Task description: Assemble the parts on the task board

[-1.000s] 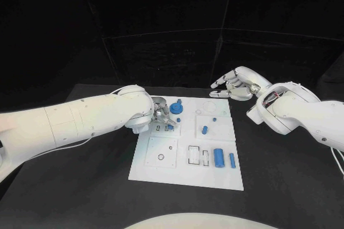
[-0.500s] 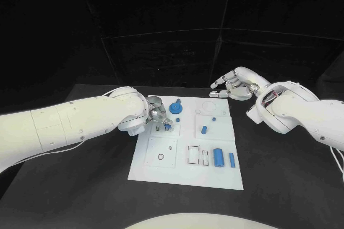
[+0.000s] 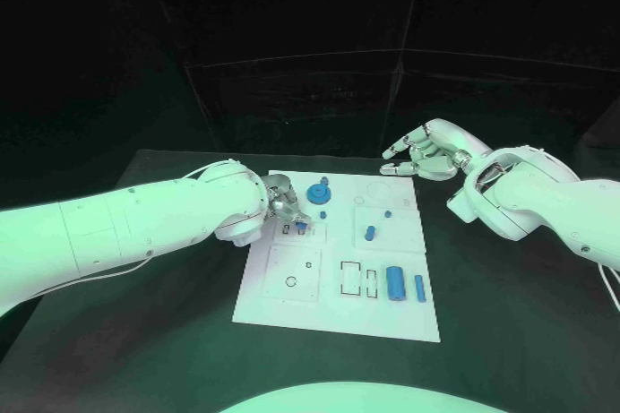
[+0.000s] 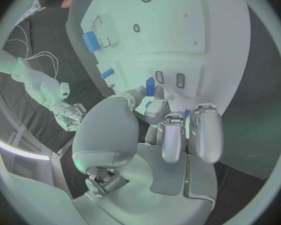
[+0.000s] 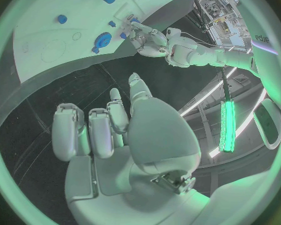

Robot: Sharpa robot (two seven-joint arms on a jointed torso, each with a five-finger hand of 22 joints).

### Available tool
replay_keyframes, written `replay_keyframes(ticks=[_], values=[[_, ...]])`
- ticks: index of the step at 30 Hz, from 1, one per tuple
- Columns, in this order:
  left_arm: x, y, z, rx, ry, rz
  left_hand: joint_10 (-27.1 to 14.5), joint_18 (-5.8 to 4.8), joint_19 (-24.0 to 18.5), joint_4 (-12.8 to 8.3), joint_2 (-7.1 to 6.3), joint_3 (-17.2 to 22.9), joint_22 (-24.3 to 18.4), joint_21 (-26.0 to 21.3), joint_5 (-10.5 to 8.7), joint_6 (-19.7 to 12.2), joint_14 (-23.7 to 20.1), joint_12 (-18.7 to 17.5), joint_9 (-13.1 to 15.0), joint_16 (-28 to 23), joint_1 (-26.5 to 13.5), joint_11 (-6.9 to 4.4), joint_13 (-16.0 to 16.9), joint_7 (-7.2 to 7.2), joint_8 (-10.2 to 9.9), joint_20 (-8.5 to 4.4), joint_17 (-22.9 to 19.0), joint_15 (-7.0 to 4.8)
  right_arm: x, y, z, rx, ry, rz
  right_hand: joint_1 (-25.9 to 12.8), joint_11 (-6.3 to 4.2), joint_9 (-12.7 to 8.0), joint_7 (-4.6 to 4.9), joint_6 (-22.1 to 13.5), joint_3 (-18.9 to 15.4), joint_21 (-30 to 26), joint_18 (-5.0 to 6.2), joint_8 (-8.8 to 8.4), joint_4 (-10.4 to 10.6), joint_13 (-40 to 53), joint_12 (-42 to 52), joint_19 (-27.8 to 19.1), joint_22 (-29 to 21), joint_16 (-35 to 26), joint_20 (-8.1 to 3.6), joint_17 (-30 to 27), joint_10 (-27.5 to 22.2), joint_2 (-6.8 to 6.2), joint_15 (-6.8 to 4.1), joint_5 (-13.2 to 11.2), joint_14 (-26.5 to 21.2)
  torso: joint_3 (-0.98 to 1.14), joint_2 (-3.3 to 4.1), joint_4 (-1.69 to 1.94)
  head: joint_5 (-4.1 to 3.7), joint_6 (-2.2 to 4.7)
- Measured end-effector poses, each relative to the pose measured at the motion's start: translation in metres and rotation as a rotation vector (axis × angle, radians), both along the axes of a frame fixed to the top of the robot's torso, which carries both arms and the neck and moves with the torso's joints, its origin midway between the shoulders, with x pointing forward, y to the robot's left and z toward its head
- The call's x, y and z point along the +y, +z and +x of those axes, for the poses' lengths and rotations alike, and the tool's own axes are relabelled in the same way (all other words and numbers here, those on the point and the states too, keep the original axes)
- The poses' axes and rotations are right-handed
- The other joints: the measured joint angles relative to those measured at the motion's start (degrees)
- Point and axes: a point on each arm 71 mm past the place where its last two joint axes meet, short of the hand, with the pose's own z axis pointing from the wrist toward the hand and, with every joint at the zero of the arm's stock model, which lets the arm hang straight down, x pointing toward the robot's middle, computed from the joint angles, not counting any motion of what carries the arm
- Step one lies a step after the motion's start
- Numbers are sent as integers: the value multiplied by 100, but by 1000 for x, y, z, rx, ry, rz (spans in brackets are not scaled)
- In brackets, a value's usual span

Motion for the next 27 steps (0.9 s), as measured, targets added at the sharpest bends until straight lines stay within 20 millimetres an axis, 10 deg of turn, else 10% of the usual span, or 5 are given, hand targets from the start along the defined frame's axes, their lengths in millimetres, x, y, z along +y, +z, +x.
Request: replay_keyframes(ticks=[27], values=[[4, -9, 3, -28, -19, 65, -2, 0, 0, -84, -5, 153, -48, -22, -22, -18, 0, 0, 49, 0, -97, 2, -7, 4, 25, 1, 0, 0, 4, 0, -2, 0, 11, 3, 0, 0, -4, 0, 0, 0, 0, 0, 0, 0, -18, -34, 0, -20, 0, 0, -11, 0, 0, 0, -28, 0, -2, -1, -9, 28, 5]])
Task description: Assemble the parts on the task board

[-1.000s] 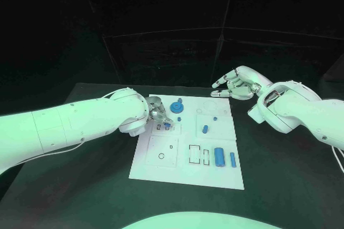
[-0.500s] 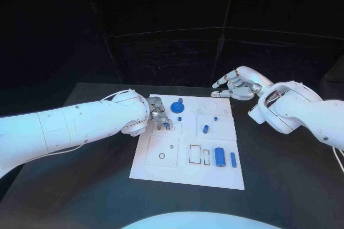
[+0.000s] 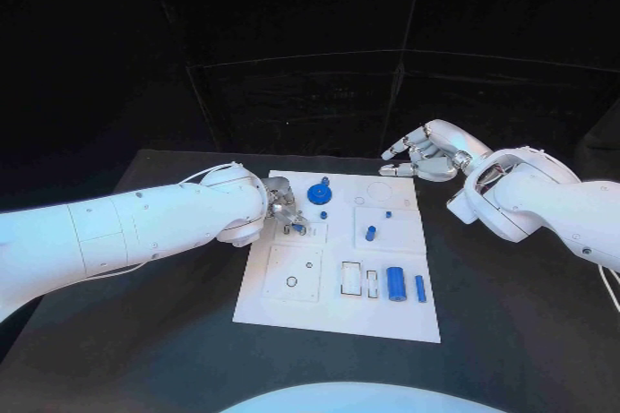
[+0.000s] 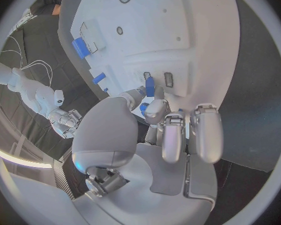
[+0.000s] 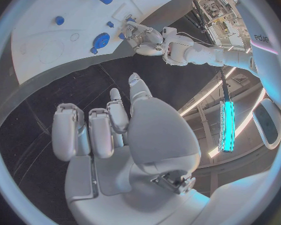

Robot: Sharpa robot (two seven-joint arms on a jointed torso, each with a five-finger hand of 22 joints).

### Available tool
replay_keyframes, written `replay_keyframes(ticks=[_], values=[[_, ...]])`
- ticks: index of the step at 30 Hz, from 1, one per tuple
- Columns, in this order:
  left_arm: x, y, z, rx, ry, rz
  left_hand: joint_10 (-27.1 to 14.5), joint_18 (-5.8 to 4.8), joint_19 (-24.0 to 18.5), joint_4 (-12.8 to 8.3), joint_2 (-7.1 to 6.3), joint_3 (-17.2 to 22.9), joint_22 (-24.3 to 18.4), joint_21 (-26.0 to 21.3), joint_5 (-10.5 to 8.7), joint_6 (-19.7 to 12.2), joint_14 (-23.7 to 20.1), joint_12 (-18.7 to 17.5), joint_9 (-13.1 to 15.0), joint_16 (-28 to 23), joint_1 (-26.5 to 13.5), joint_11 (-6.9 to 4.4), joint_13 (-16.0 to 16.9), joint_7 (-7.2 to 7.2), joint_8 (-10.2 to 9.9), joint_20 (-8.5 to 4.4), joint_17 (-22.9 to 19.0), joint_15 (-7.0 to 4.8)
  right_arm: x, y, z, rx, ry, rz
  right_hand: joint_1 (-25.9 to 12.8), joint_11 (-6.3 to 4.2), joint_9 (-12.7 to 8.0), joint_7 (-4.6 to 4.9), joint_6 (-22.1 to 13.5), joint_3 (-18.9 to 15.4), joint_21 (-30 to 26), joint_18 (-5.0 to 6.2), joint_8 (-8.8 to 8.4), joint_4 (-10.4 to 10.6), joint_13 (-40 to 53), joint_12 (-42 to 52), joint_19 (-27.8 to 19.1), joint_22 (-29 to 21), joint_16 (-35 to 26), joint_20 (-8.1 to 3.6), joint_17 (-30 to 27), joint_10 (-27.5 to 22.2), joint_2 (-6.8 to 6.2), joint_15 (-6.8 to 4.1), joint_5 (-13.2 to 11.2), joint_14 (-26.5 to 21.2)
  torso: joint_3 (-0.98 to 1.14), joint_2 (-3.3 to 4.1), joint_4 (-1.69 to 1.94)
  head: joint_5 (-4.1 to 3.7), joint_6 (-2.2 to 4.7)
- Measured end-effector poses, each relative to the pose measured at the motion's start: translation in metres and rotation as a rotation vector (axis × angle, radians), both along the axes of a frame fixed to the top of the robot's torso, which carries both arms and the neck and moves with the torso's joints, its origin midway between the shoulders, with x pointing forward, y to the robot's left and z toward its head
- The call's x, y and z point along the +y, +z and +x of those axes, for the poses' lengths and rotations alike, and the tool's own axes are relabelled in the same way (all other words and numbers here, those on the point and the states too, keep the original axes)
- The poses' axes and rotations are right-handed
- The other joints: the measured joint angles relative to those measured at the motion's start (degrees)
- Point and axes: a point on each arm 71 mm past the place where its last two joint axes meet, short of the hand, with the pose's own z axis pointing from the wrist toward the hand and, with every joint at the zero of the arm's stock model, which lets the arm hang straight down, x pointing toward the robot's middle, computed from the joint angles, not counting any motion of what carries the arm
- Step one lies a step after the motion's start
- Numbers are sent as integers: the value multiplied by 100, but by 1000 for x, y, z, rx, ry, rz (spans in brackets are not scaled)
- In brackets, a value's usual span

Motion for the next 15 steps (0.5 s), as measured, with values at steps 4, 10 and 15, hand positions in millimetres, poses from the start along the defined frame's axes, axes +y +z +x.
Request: replay_keyframes(ticks=[4, 10, 15], values=[[0, -1, 0, 2, -5, 4, 0, 0, 0, 4, 3, 22, 0, -9, 0, 2, 0, 0, 4, 0, -27, 0, 0, -2, 27, 0, 0, 0, 1, 0, 0, 0, 2, 0, 0, 0, 0, 0, 0, 0, 0, 0, 0, 0, 0, 0, 0, 0, 0, 0, 0, 0, 0, 0, 0, 0, 0, 0, 0, -1, -2], [-1, -1, -1, 3, -11, 3, 0, 0, 0, -1, -6, 27, 0, -9, 0, 23, 0, 0, 14, 0, -50, 0, 0, -22, 28, 0, 0, 0, 1, 0, 0, 1, 3, 0, 0, 0, 1, 0, 0, 0, 0, 0, 0, 0, 1, 0, 0, 0, 0, 0, 0, 0, 0, 0, 0, 0, 1, 1, 3, 2, -3], [-1, -1, -1, 3, -12, 2, -1, 0, 0, -41, -13, 67, 1, -9, -1, 23, 0, 0, 18, 0, -101, 1, 0, -22, 28, 0, 0, 0, 3, 0, -1, 1, 9, 2, 0, 0, 1, 0, 0, 0, 0, 0, 0, 0, 1, 0, 0, 0, 0, 0, 0, 0, 0, 0, 0, 0, 3, 3, 3, 2, -7]])
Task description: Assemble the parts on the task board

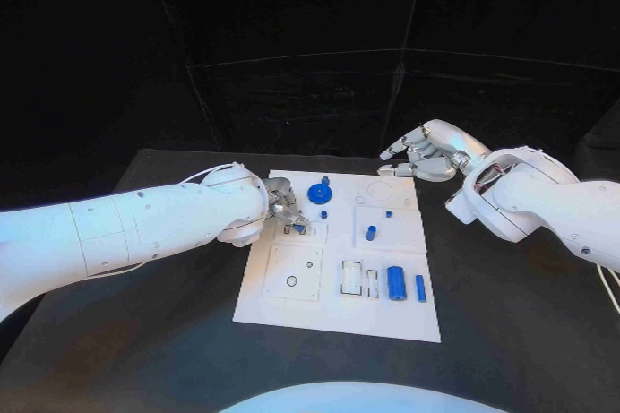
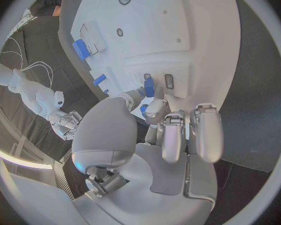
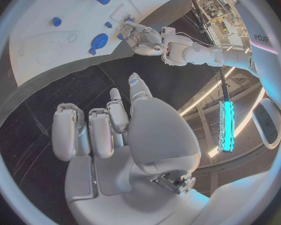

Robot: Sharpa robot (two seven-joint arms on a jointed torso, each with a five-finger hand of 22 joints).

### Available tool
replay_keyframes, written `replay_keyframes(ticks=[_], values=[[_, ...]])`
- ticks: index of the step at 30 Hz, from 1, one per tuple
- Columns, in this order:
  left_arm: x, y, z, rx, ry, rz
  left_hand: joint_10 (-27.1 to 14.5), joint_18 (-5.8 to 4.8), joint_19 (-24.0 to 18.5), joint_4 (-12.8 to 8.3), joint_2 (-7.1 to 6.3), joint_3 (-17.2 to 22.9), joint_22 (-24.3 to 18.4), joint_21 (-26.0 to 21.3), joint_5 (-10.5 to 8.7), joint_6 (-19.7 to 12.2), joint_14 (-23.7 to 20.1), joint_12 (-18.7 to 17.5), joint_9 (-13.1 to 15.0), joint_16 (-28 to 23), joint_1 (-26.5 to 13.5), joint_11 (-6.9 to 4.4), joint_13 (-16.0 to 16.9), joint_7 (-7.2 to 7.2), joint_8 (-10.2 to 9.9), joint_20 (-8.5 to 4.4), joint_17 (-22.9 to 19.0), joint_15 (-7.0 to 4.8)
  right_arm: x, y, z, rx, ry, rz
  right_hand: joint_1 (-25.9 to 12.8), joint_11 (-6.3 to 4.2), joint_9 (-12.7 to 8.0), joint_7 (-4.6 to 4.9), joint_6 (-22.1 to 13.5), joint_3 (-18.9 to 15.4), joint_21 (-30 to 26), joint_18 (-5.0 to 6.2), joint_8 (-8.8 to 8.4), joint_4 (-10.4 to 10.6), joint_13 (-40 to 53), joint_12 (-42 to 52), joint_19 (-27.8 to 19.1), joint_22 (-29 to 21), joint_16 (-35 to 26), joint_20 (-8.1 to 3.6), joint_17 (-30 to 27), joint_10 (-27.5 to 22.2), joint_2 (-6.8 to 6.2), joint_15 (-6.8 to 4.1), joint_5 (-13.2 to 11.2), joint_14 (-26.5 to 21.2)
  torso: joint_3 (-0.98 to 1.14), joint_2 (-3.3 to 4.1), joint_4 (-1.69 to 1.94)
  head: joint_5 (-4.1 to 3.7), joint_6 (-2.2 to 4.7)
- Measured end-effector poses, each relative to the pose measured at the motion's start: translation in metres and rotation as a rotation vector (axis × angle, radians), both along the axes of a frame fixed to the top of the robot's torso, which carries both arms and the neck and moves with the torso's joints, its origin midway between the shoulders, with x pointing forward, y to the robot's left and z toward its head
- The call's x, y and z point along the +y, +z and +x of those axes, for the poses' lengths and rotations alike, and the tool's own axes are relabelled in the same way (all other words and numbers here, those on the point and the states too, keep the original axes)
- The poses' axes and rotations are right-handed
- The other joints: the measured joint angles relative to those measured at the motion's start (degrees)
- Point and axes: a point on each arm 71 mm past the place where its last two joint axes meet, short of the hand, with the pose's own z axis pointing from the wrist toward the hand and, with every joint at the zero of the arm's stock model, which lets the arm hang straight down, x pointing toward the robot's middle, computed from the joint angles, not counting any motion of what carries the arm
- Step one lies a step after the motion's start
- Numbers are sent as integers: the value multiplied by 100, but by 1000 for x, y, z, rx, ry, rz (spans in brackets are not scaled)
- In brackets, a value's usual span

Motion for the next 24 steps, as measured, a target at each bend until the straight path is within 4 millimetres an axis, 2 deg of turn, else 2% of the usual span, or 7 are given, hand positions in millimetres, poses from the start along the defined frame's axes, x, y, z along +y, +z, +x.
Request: replay_keyframes(ticks=[24], values=[[-5, -2, -3, 3, -4, -6, 14, 0, 0, -42, 13, 40, 17, 0, -28, 30, 0, 0, 26, 0, -39, -14, 14, -11, 60, 0, 0, 0, 3, 0, 0, 1, 5, 1, 0, 0, 1, 0, 0, 0, 0, 0, 0, 0, 2, 0, 0, 1, 0, 0, 1, 0, 0, 0, 0, 0, 0, -1, 0, -23, -21]])
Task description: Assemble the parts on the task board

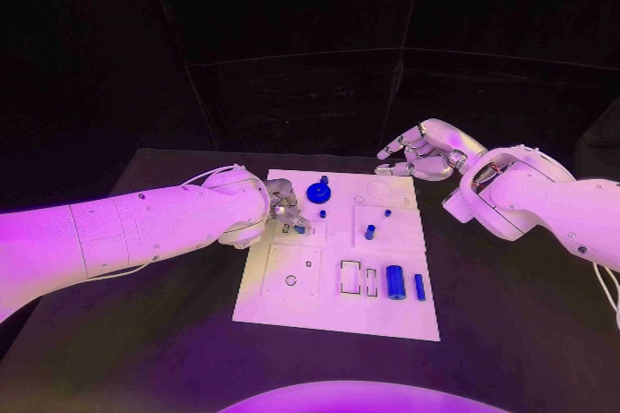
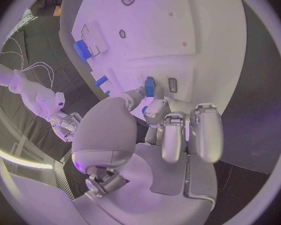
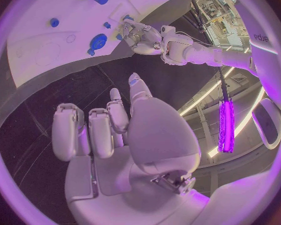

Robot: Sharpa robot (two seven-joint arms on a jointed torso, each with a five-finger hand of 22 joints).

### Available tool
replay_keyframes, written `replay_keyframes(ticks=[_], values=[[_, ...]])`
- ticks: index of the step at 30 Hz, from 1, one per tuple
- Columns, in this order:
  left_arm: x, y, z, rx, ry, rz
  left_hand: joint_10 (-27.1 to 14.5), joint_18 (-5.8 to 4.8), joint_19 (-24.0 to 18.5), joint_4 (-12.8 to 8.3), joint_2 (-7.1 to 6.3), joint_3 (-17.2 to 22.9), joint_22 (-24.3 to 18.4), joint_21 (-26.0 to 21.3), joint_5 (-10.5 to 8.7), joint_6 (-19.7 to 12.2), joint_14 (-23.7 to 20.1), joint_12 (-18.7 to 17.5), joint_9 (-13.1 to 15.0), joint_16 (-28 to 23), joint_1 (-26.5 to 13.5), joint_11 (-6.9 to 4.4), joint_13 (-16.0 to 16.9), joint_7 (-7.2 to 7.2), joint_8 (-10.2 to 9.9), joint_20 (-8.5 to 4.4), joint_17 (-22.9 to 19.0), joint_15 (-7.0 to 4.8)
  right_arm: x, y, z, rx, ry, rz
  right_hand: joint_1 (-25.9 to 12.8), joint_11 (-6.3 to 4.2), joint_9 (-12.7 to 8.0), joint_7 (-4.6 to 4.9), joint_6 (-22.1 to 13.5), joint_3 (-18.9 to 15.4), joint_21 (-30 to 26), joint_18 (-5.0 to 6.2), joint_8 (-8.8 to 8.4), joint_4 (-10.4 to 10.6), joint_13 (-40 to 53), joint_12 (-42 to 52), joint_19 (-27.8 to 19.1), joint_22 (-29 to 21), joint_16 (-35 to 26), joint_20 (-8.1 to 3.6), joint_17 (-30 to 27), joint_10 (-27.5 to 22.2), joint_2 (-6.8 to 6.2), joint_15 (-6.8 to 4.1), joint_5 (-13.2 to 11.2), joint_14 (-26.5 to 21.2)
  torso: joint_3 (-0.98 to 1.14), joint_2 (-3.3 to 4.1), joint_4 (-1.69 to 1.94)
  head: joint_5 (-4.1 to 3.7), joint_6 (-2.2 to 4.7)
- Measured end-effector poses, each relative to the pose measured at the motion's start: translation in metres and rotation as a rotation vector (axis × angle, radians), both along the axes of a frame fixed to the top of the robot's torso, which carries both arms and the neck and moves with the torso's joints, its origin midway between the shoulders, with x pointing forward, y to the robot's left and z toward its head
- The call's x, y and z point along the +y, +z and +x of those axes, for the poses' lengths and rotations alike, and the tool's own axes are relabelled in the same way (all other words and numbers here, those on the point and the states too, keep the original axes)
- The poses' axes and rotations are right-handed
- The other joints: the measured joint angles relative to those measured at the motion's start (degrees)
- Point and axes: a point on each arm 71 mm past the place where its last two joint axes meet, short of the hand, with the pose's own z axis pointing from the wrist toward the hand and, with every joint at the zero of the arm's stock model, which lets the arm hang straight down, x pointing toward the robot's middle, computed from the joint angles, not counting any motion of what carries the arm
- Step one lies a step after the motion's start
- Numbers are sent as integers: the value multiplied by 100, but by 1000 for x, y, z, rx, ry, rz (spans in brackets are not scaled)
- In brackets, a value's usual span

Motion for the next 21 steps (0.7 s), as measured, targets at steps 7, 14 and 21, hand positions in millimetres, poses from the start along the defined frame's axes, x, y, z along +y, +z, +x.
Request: replay_keyframes(ticks=[7, 14, 21], values=[[0, 0, 0, 6, 0, 5, 12, 0, 0, -4, 6, 4, 16, 0, 14, 10, 0, 0, 23, 0, -4, -11, 7, -10, 19, 0, 0, 0, 0, 0, 0, 1, -1, -1, 0, 0, 0, 0, 0, 0, 0, 0, 0, 0, 0, 0, 0, 0, 0, 0, 0, 0, 0, 0, 0, 0, 0, -1, 0, 13, -13], [0, 0, 0, 10, -2, 8, 41, 0, 0, -215, -126, 68, 31, 0, 16, 70, 0, 39, 69, 0, -167, -40, 55, -34, 108, 0, 0, 0, -1, 0, 0, 2, -1, -2, -1, 0, 0, 0, 0, -19, -5, 0, 0, 19, -3, 0, -2, -17, -34, -2, -22, 0, 1, 0, 0, 0, 0, -1, 0, 19, -13], [0, -1, 0, 10, 0, 9, 63, 0, 0, -442, -196, 235, 31, 0, 16, 107, 21, 66, 100, 0, -398, -60, 63, -60, 133, 0, 0, -20, -1, 0, 1, 3, 0, -3, -32, 0, 0, 0, 0, -80, -24, 0, 0, 32, -11, 0, -20, -24, -35, -20, -22, 0, 32, 0, 0, 0, -1, -1, 2, 23, -17]])
